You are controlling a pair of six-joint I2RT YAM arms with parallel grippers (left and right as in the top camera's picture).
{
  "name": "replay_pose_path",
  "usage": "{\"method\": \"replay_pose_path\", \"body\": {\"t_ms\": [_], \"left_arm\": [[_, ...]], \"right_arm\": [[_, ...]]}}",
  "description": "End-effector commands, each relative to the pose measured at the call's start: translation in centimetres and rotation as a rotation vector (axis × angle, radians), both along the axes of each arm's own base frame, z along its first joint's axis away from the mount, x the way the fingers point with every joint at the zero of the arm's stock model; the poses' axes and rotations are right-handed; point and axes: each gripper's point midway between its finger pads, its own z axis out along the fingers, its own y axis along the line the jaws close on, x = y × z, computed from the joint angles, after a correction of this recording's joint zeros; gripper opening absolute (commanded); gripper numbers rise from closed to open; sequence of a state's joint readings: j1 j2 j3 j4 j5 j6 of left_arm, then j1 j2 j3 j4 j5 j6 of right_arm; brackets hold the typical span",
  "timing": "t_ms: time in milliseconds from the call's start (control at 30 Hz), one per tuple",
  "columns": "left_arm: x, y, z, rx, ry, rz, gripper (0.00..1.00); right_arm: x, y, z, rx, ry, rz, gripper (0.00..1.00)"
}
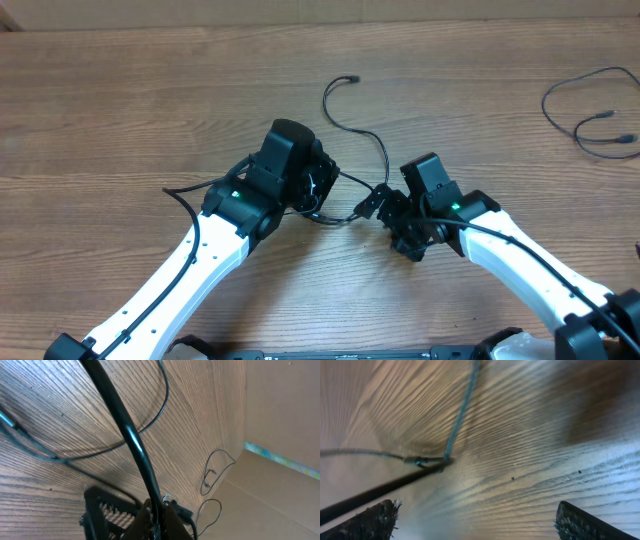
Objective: Untangle cables
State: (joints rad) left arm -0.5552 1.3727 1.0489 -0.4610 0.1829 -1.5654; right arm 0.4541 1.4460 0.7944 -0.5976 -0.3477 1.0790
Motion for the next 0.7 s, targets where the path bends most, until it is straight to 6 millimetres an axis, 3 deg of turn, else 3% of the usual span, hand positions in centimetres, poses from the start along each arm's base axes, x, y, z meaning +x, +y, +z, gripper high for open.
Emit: {"method": "replay_pose_path", "body": {"t_ms": [0,100,233,333,500,567,633,667], "left_arm": [[0.4,0.2,0.8,-0.013,-0.011,0.021,0.04],[0.4,0.2,0.8,-0.012,-0.012,0.021,0.04],[0.3,0.3,0.7,-0.008,-0.005,0.021,0.04],[-0.2,0.5,0.2,0.006,0.019,0.018,0.04],[-0.6,1.5,-0.8,0.058,0.049,0.044,0.10],[-0.1,2.4,-1.0,0.104,0.031,0.083,0.32],[0.4,3.4,-1.2,0.148,0.010,0.125,0.68],[0.7,3.9,-1.2,0.176,-0.007,0.139,0.80]], "right_arm": [[0.1,-0.2,-1.4,0.003,0.126,-0.211,1.00],[0.3,-0.1,-2.1,0.005,0.168,-0.280,1.00],[2.6,0.6,-2.4,0.033,0.085,-0.278,1.00],[5.0,1.1,-1.6,0.036,-0.077,-0.188,1.00],[5.3,1.2,-1.4,0.017,-0.147,-0.095,1.00],[4.9,1.0,-1.6,-0.006,-0.152,-0.047,1.00],[4.0,0.6,-2.1,-0.031,-0.123,-0.023,1.00],[3.5,0.3,-2.4,-0.046,-0.101,-0.020,1.00]]}}
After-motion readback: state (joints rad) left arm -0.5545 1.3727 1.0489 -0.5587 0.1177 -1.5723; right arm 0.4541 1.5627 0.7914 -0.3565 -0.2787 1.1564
